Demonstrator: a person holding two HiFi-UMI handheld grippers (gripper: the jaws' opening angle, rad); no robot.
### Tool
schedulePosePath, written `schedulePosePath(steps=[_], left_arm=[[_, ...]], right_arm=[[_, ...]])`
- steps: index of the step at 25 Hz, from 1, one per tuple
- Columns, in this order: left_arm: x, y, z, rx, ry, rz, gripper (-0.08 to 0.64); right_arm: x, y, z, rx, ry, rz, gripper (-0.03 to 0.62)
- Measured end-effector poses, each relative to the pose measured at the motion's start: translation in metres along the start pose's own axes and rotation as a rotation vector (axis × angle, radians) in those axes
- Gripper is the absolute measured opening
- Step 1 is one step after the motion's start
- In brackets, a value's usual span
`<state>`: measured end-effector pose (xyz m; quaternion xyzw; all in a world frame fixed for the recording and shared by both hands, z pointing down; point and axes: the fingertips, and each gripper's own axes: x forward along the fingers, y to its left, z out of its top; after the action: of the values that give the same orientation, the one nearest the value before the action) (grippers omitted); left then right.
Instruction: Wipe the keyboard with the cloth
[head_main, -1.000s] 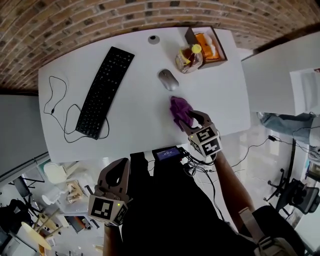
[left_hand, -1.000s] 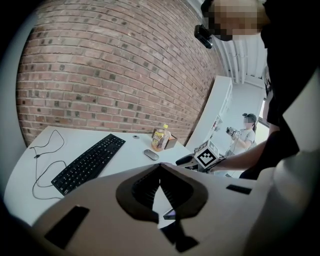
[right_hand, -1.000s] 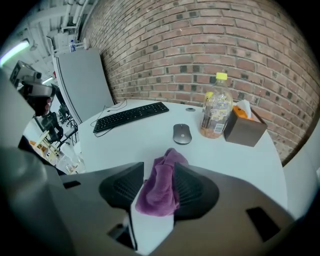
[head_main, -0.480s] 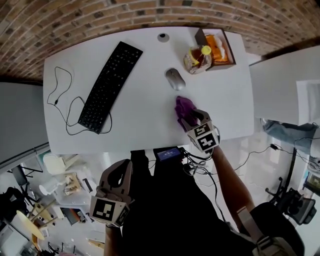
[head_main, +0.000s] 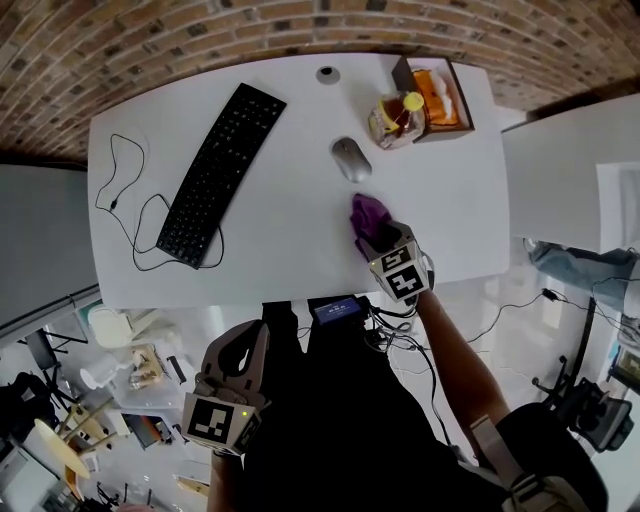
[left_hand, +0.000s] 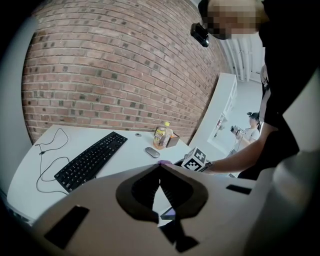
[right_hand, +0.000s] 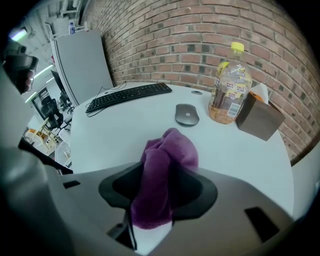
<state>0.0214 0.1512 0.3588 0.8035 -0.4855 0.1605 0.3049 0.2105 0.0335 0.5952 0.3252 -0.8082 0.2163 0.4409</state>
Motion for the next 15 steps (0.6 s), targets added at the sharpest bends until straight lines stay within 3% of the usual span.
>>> schedulePosePath(steps=[6,10,15], left_arm=[[0.0016,-0.0032,0.001,0.008,0.0,-0.001,0.014],[0.0017,-0.0056,0.0015,0.006,-0.002,0.002,0.014],[0.0019,-0.0076,0.0005,0.001,-0.006,0.001,0.014]], right_arm=[[0.0005,-0.0012,-0.0019,-0.016,-0.003,-0.02,0.189],[-0.0014,-0.0055,-0.0015,-0.037,-0.016,-0.047,0.121],[-0.0039,-0.0046,-0.0025,-0.041,-0.032,-0.048,0.1]])
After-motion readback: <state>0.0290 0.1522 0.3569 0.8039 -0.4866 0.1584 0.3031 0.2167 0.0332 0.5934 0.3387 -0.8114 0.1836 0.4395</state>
